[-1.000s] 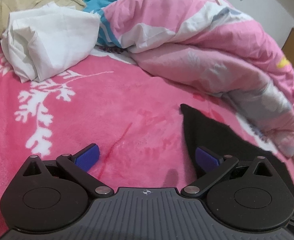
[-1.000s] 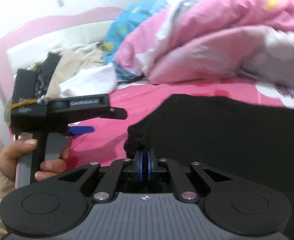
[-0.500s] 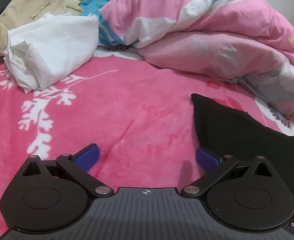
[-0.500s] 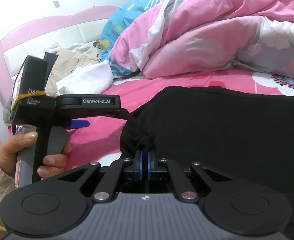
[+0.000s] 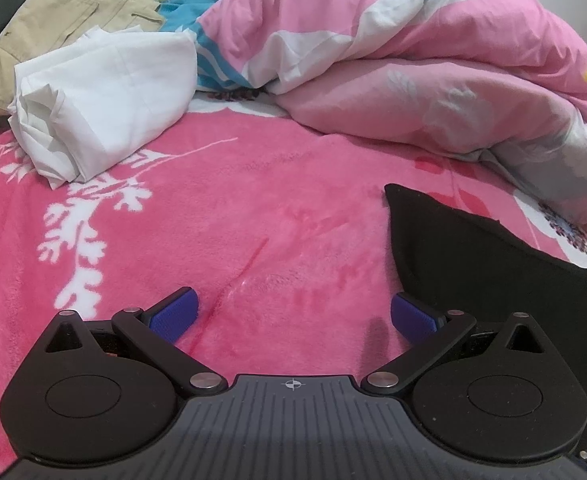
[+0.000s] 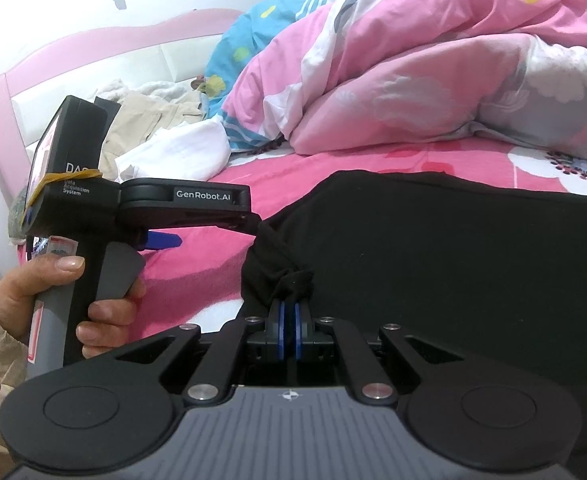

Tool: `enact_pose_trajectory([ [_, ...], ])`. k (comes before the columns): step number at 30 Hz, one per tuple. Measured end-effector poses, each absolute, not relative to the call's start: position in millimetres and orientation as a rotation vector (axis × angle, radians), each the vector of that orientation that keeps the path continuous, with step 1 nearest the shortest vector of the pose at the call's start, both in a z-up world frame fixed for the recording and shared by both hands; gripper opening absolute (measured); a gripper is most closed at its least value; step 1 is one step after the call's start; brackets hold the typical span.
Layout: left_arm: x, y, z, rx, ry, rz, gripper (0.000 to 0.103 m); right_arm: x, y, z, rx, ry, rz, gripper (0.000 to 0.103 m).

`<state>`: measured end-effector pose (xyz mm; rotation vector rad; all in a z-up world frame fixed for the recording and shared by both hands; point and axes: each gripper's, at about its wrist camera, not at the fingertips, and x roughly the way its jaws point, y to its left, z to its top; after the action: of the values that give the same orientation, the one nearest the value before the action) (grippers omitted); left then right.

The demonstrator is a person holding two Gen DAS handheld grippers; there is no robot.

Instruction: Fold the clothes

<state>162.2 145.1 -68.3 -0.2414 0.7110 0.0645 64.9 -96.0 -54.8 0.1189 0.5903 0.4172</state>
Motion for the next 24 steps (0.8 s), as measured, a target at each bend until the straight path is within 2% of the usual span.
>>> enact_pose_trajectory([
  [24,162.3,144.6,-69.3,-0.219,0.698,0.056,0.103,64.4,-95.7,-57.2,0.118,0.591,0.427,0.004],
])
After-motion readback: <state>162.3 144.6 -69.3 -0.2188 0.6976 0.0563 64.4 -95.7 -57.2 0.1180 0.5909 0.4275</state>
